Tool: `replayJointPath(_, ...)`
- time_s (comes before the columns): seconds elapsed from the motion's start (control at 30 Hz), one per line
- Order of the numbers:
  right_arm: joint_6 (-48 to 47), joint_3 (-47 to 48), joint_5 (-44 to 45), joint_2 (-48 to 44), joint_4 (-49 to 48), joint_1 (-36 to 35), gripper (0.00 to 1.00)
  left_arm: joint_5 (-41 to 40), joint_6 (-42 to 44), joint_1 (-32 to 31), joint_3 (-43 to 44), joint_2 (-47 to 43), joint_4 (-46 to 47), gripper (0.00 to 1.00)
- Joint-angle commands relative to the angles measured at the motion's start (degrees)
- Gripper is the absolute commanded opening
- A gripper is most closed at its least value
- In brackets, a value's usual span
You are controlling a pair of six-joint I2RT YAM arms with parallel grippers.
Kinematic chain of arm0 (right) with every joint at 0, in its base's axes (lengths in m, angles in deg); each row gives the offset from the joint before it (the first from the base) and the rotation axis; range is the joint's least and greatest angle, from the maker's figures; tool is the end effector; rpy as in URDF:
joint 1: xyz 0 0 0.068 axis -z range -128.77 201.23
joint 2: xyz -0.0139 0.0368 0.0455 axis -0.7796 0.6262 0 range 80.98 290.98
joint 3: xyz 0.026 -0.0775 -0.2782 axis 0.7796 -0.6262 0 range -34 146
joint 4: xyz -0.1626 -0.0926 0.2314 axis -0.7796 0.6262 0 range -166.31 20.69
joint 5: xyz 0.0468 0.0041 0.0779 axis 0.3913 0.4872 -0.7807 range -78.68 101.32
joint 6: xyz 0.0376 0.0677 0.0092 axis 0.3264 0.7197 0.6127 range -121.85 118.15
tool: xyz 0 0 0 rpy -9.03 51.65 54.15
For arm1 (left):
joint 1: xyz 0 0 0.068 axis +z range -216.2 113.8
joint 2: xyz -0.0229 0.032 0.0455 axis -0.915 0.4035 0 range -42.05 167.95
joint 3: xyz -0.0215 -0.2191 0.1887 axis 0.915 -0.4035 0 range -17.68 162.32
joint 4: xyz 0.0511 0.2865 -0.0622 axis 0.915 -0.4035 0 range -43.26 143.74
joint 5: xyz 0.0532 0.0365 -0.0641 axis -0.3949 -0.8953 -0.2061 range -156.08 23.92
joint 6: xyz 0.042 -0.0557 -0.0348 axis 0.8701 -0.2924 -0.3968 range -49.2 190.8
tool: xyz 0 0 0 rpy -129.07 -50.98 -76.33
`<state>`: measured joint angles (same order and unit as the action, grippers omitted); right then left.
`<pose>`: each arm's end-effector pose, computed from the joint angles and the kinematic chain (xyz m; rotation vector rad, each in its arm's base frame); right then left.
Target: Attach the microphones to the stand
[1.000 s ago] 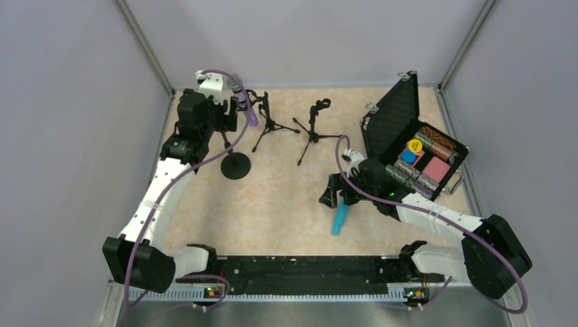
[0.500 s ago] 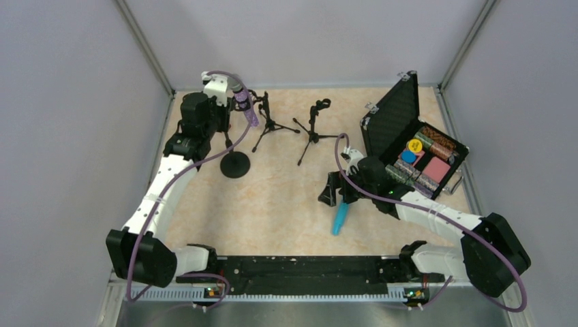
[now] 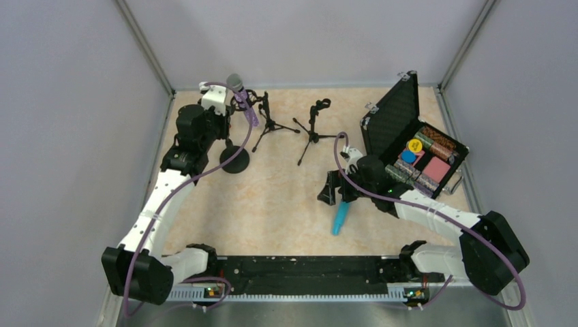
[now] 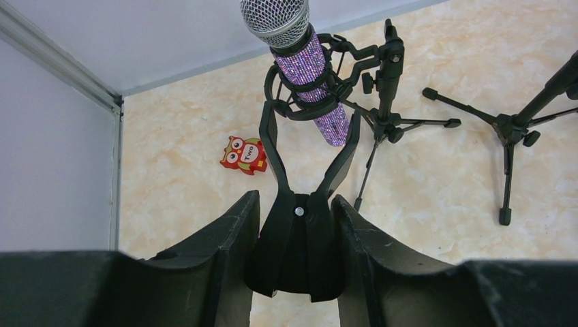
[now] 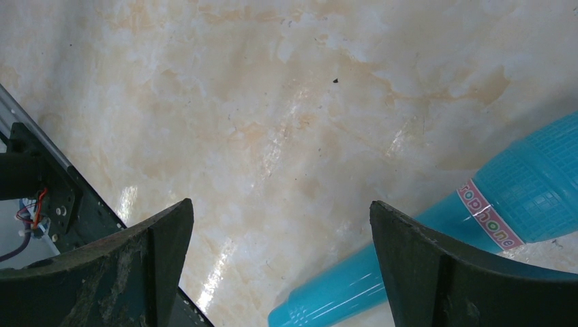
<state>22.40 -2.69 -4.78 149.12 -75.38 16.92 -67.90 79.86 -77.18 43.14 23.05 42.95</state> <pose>0.2266 0.1769 0.1686 -0.3664 2.3148 0.8491 0.3187 -0.0596 0.3712 0.2970 1.8093 0.0056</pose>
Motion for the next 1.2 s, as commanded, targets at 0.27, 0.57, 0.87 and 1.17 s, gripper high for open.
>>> replayJointPath(0.27,-0.72,5.88,0.50,-1.36,2.19,0.41,0.97,15.63,-1.98,0.11,1.90,-7.70,2.08,0.00)
replayJointPath(0.57,0.13,7.61,-0.17,-2.06,3.38,0.46,0.98,27.59,-6.24,-0.08,2.98,-11.13,2.43,0.00)
replayJointPath(0.87,1.88,8.29,0.18,-2.52,4.28,1.14,0.99,38.68,-13.79,-1.67,5.00,-10.66,2.96,0.00)
replayJointPath(1.17,2.29,7.47,0.62,-3.67,5.16,2.98,0.99,36.51,-14.58,-7.16,4.71,-9.98,3.37,0.00)
